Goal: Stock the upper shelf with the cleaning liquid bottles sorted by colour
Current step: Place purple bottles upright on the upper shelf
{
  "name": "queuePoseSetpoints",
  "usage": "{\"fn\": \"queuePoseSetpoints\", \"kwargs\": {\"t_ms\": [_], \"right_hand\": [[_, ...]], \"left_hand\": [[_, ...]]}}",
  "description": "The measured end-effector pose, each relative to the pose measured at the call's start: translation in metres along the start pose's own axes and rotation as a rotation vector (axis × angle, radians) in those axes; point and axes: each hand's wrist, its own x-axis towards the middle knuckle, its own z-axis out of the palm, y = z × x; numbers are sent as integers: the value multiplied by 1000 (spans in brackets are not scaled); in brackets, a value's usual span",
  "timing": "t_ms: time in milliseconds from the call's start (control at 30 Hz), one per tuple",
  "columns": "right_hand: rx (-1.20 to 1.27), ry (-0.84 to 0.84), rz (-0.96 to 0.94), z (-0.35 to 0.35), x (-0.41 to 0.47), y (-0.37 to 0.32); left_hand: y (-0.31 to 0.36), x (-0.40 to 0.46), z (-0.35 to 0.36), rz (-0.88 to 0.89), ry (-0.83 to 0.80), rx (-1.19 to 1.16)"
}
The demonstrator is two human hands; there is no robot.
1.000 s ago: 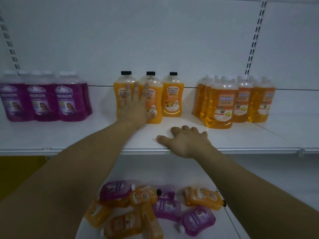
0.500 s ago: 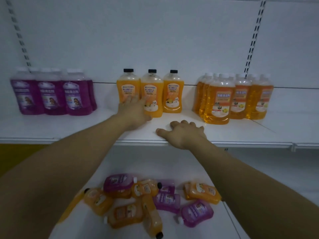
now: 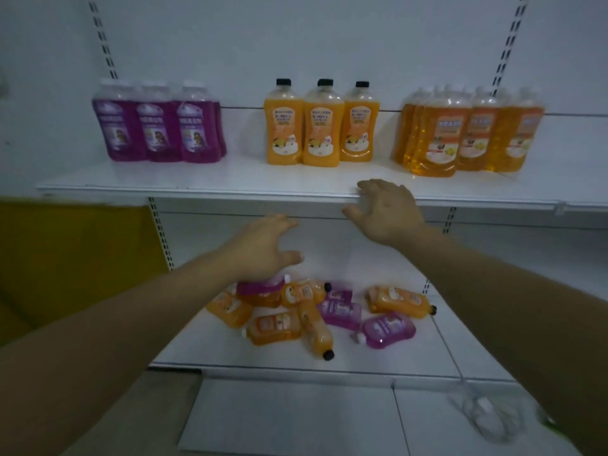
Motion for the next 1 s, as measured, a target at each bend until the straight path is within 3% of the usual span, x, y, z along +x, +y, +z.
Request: {"fn": "queuePoseSetpoints", "kwargs": {"t_ms": [200,467,567,800,1000], "right_hand": [[-76,-71,-25,26,-65,25],[-32,-315,218,69,-95,116],[3,-389,276,95,-87,165],[84,-585,303,181,-46,278],[169,-624,349,263,-26,329]], "left_hand": [[-4,-19,70,-17,-216,-106],[23,4,154,-132,-401,-288],[39,32,192,-157,-392,-370],[71,111,295,-412,-355,-478],[67,154,369,-563,-290,-582]]}}
